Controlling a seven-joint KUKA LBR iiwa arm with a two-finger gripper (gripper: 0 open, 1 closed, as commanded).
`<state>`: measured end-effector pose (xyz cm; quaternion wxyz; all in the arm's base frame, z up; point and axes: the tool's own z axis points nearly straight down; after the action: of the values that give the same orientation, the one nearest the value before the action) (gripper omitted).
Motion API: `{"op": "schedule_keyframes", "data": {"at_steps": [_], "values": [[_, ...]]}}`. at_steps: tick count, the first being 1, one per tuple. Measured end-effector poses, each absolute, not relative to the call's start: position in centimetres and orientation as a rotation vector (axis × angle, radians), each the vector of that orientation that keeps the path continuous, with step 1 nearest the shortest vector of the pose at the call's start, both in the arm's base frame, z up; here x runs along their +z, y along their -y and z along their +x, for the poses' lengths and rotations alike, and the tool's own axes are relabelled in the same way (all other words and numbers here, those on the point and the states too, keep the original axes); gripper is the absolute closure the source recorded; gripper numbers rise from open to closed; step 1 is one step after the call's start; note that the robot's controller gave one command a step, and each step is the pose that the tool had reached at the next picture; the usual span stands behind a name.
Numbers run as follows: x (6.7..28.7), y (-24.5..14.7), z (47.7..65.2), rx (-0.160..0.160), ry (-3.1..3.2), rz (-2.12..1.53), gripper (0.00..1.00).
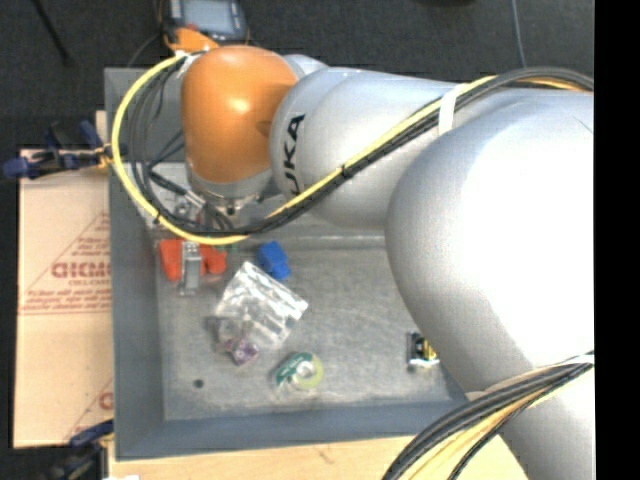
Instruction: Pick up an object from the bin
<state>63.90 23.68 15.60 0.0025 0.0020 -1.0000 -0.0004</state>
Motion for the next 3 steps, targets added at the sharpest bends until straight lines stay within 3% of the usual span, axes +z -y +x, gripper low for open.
{"op": "schedule_keyframes", "data": {"at_steps": [1, 2, 3], "values": [[9.0, -19.3, 63.8, 0.000, 3.125, -0.324, 0.00], [7.6, -19.3, 64.9, 0.000, 3.112, 0.545, 0.00], [7.5, -19.5, 64.8, -0.009, 3.108, 0.540, 1.00]]}}
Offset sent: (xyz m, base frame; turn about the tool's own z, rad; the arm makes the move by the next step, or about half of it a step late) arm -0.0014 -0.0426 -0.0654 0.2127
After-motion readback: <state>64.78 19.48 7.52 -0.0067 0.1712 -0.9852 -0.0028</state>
